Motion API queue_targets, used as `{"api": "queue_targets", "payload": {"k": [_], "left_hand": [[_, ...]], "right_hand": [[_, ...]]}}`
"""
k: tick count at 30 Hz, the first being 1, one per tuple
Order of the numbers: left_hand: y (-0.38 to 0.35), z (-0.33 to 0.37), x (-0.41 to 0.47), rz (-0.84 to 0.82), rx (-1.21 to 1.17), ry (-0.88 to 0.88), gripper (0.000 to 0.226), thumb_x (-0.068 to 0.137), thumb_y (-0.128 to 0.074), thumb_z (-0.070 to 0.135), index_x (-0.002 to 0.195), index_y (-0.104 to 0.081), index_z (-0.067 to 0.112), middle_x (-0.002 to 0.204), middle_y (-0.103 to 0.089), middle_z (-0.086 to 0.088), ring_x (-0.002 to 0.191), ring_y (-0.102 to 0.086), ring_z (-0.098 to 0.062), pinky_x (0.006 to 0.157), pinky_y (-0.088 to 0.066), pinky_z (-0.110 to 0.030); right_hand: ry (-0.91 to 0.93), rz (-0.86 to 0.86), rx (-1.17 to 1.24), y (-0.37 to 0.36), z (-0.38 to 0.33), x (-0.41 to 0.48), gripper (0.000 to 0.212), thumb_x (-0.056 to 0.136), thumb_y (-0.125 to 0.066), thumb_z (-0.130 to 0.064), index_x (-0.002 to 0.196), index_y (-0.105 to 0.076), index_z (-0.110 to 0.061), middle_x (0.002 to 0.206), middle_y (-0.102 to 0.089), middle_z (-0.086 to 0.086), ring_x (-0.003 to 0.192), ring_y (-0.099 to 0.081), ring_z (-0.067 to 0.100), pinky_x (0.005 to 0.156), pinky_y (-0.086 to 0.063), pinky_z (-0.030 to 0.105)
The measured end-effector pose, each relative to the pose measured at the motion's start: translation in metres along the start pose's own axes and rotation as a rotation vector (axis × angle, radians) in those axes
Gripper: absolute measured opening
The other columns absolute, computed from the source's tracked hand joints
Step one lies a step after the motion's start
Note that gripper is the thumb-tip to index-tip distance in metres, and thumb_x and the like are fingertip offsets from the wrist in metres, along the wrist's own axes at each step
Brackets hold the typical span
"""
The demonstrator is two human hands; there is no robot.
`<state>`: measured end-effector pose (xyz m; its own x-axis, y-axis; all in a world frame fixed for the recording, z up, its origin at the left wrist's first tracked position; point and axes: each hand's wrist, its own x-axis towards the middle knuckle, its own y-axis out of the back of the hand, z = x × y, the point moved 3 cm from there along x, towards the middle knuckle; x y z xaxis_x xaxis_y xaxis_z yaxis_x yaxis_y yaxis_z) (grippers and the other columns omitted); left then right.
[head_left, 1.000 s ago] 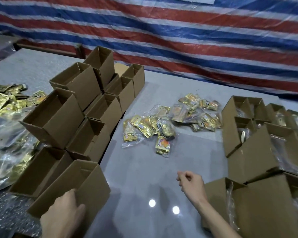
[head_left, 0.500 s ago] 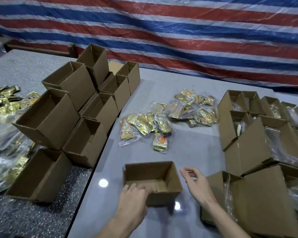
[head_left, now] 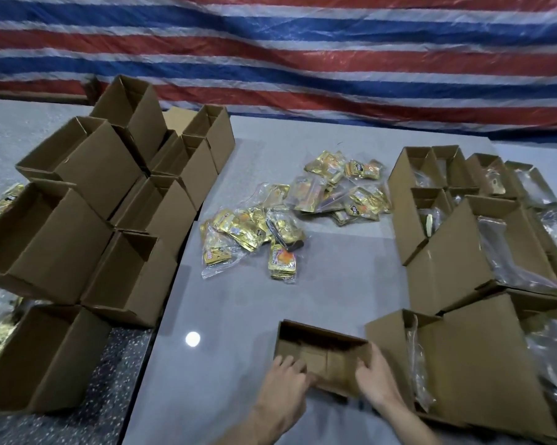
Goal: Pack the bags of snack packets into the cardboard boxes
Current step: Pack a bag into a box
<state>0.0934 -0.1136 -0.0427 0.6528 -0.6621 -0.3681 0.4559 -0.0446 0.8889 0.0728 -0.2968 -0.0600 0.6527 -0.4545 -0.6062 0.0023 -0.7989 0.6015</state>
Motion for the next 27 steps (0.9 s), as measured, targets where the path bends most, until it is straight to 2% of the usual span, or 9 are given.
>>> {"api": "queue_targets", "payload": {"k": [1,3,4,6,8,11,16,23,27], "left_hand": [[-0.002,0.001,0.001,-0.029,-0.044,-0.003,0.042,0.059,-0.078,0.041,0.101,-0.074,0.039,0.087,-0.065,0.012,0.082,-0.061,-0.012,0.076,-0.046,-0.020],[-0.003,0.002,0.005,-0.002,-0.196,0.049,0.043,0.085,-0.056,0.045,0.126,-0.058,0.032,0.119,-0.057,0.004,0.113,-0.052,-0.019,0.095,-0.037,-0.031],[0.001,0.000,0.007,0.052,-0.280,0.085,0.044,0.088,-0.045,0.050,0.127,-0.055,0.030,0.123,-0.053,0.005,0.117,-0.048,-0.018,0.097,-0.034,-0.032],[0.020,-0.007,0.011,0.251,-0.432,0.114,0.045,0.089,-0.038,0.053,0.117,-0.061,0.027,0.114,-0.057,0.007,0.110,-0.052,-0.015,0.093,-0.035,-0.027],[0.041,-0.022,0.019,0.409,-0.578,0.148,0.028,0.094,-0.048,0.041,0.106,-0.066,0.023,0.104,-0.061,0.009,0.100,-0.056,-0.012,0.089,-0.038,-0.022],[0.060,-0.058,0.046,0.496,-0.617,0.287,0.010,0.096,-0.056,0.028,0.096,-0.066,0.024,0.096,-0.062,0.012,0.087,-0.055,-0.008,0.079,-0.041,-0.024],[0.073,-0.118,0.109,0.458,-0.650,0.467,0.016,0.099,-0.049,0.032,0.100,-0.063,0.025,0.094,-0.064,0.011,0.075,-0.057,-0.009,0.067,-0.040,-0.028],[0.071,-0.185,0.174,0.290,-0.583,0.610,0.022,0.098,-0.052,0.023,0.116,-0.059,0.012,0.109,-0.067,-0.006,0.095,-0.062,-0.023,0.079,-0.050,-0.035],[0.060,-0.219,0.183,0.134,-0.285,0.713,0.040,0.094,-0.052,0.021,0.132,-0.048,0.011,0.134,-0.051,-0.016,0.118,-0.054,-0.033,0.099,-0.046,-0.049]], "right_hand": [[-0.026,0.016,-0.009,-0.002,0.004,0.001,0.053,0.099,-0.048,-0.011,0.150,-0.036,-0.014,0.147,-0.049,0.013,0.136,-0.045,0.032,0.112,-0.032,0.035],[-0.045,0.044,-0.017,-0.006,0.008,0.002,0.053,0.098,-0.048,-0.010,0.150,-0.037,-0.016,0.144,-0.052,0.015,0.133,-0.048,0.034,0.109,-0.035,0.036],[-0.039,0.059,-0.013,-0.008,0.008,0.003,0.051,0.097,-0.048,-0.009,0.147,-0.041,-0.016,0.140,-0.056,0.017,0.129,-0.052,0.035,0.106,-0.038,0.037],[-0.034,0.095,0.013,-0.011,0.008,0.004,0.048,0.097,-0.048,-0.007,0.144,-0.044,-0.016,0.134,-0.060,0.019,0.125,-0.055,0.038,0.103,-0.040,0.037],[-0.047,0.118,0.053,-0.013,0.007,0.006,0.046,0.098,-0.046,-0.007,0.144,-0.045,-0.014,0.135,-0.060,0.018,0.127,-0.053,0.037,0.103,-0.039,0.037],[-0.065,0.116,0.097,-0.013,0.001,0.011,0.048,0.100,-0.044,-0.006,0.147,-0.042,-0.013,0.141,-0.056,0.015,0.131,-0.050,0.034,0.108,-0.037,0.037],[-0.060,0.092,0.131,-0.004,-0.011,0.028,0.051,0.098,-0.045,-0.005,0.147,-0.045,-0.020,0.142,-0.055,0.011,0.132,-0.048,0.031,0.110,-0.036,0.037],[-0.019,0.078,0.175,0.008,-0.036,0.061,0.048,0.093,-0.044,-0.001,0.129,-0.057,-0.030,0.121,-0.065,0.007,0.112,-0.058,0.031,0.103,-0.045,0.042],[-0.001,0.087,0.178,0.007,-0.048,0.079,0.045,0.092,-0.047,0.001,0.126,-0.058,-0.027,0.114,-0.062,0.003,0.113,-0.057,0.027,0.102,-0.042,0.035]]}}
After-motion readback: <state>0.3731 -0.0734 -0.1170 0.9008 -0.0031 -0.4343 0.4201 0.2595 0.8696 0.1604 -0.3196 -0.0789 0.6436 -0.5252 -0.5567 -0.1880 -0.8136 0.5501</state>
